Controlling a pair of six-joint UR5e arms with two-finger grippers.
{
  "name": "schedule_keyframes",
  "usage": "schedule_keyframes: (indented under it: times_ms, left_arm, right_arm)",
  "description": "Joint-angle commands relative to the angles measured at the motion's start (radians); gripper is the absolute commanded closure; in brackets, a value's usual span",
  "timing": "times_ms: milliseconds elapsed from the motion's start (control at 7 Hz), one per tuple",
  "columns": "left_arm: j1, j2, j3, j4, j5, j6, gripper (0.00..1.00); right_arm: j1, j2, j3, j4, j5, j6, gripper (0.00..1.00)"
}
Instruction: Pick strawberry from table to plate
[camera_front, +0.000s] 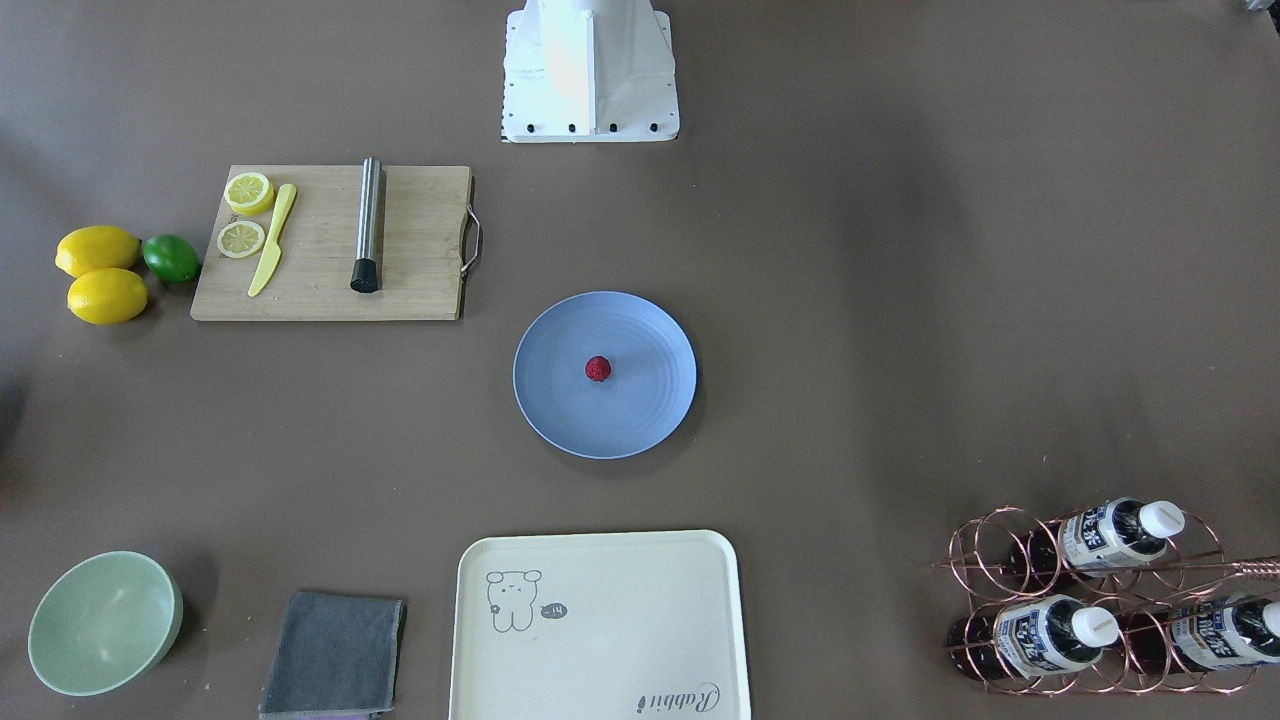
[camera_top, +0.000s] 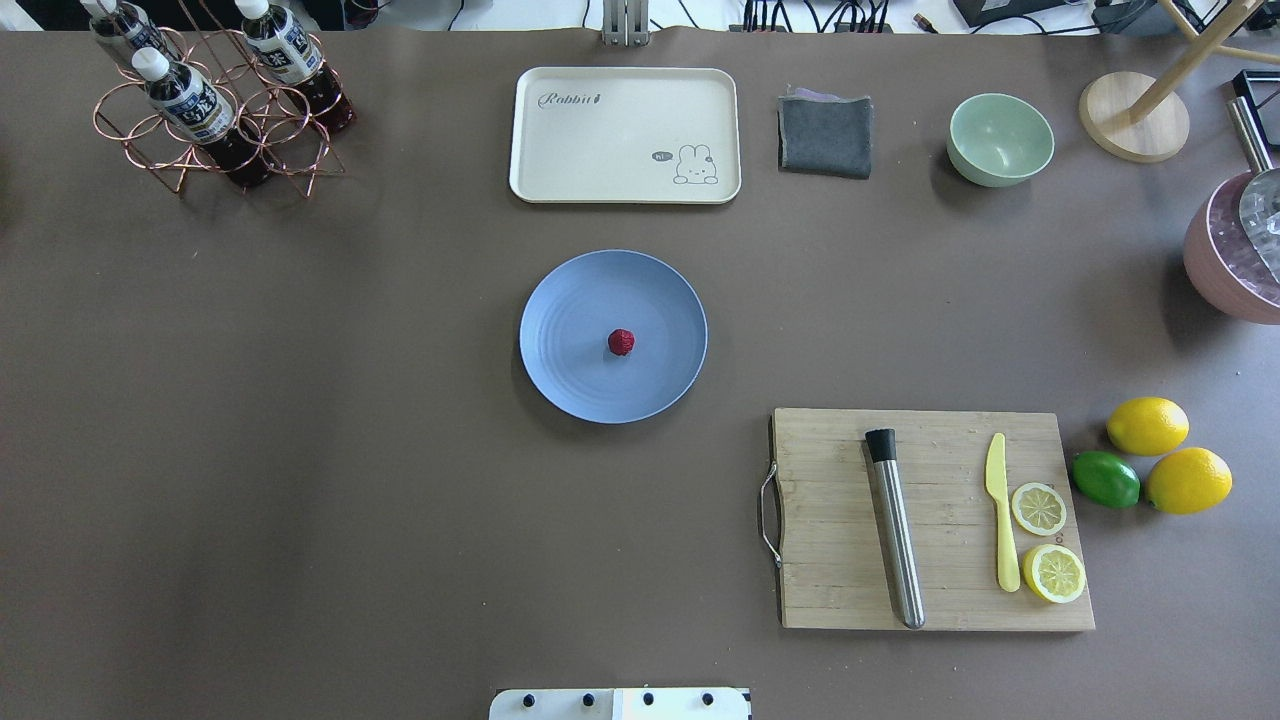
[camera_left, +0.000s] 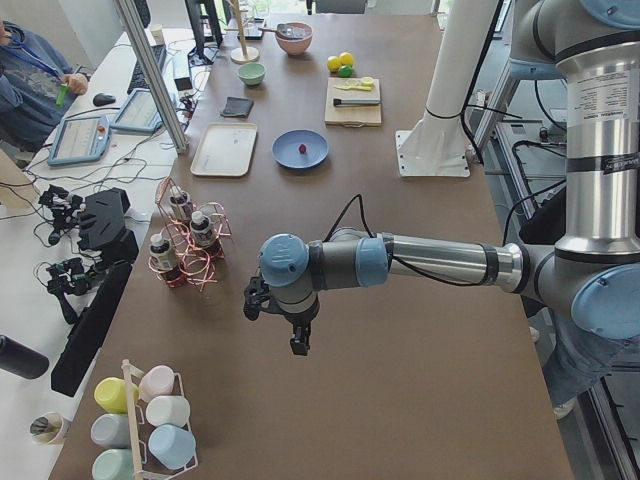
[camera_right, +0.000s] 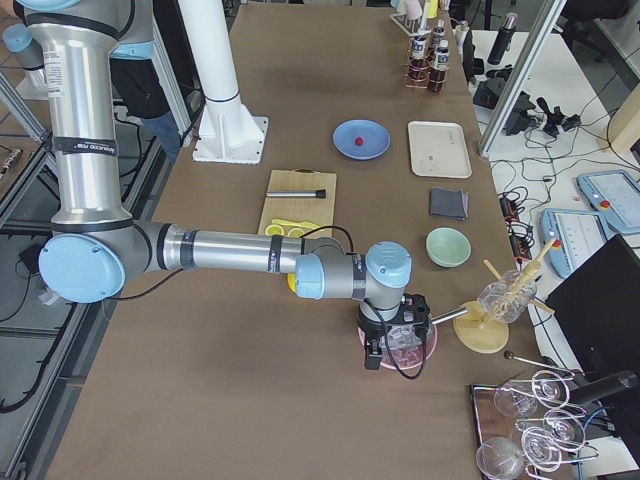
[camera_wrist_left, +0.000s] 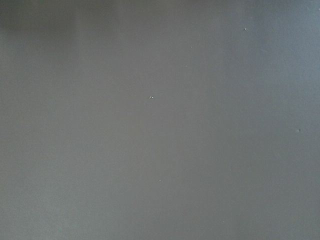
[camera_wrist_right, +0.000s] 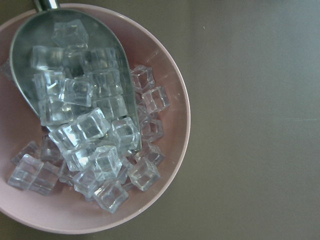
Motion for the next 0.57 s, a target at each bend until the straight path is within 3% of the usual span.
schedule_keyframes:
  times_ms: [0, 429]
  left_arm:
    - [-0.005, -0.001, 0.003, -0.001, 0.000, 0.000, 0.01]
    - [-0.004, -0.001, 0.004, -0.003, 0.000, 0.000, 0.01]
  right_arm:
    - [0.001, 0.000, 0.000, 0.000, 0.000, 0.000, 0.00]
    - [-0.001, 0.002, -0.001, 0.000, 0.009, 0.000, 0.00]
